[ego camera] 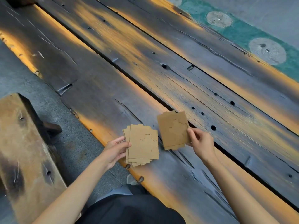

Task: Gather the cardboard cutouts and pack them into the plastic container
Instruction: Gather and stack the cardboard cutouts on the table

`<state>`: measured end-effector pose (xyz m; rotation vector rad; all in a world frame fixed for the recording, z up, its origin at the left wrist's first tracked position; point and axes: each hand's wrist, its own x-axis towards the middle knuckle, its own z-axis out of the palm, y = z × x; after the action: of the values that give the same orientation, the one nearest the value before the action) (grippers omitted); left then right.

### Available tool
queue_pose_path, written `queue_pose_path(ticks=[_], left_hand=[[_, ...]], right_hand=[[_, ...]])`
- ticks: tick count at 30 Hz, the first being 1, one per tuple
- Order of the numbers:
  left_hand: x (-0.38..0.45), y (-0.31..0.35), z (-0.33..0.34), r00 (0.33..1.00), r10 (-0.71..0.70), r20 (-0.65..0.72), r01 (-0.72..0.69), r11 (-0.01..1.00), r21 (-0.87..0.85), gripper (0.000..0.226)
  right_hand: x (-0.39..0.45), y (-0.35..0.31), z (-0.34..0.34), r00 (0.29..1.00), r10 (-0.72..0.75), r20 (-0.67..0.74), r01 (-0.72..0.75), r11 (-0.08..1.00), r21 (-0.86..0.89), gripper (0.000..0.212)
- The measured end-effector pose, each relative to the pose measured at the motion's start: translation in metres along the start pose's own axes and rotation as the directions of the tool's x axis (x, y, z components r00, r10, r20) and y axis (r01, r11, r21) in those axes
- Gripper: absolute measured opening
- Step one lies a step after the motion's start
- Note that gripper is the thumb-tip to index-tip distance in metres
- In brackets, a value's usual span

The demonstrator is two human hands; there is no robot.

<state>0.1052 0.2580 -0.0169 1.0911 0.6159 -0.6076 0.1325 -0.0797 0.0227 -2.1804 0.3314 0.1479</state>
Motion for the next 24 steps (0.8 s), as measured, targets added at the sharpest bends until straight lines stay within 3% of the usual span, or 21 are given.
queue_pose_path(ticks=[3,9,12,16,20,24], left_hand=[[-0.002,0.000,0.004,0.999,0.010,0.035,-0.011,1.000,0.014,0.034],[-0.006,0.001,0.010,0.991,0.018,0.135,-0.019,1.000,0.009,0.040],[-0.008,0.000,0.008,0.977,0.030,0.212,-0.027,0.999,-0.017,0.044],[-0.010,-0.004,0.004,0.964,0.033,0.264,-0.022,0.999,-0.047,0.049],[-0.013,-0.006,0.002,0.970,0.056,0.235,-0.037,0.996,-0.085,0.051],[-0.016,-0.006,0.004,0.980,0.092,0.175,-0.078,0.993,-0.088,0.048]], right_hand=[[-0.014,-0.014,0.011,0.988,0.030,0.152,-0.069,0.964,0.258,0.024],[-0.033,-0.018,0.037,0.949,0.116,0.294,-0.207,0.931,0.300,0.025],[-0.037,-0.017,0.043,0.952,0.139,0.271,-0.198,0.958,0.207,0.025],[-0.045,-0.020,0.048,0.974,0.064,0.217,-0.071,0.997,0.023,0.030],[-0.053,-0.023,0.052,0.990,-0.050,0.132,0.075,0.979,-0.190,0.037],[-0.065,-0.021,0.057,0.978,-0.159,0.131,0.194,0.930,-0.313,0.033]])
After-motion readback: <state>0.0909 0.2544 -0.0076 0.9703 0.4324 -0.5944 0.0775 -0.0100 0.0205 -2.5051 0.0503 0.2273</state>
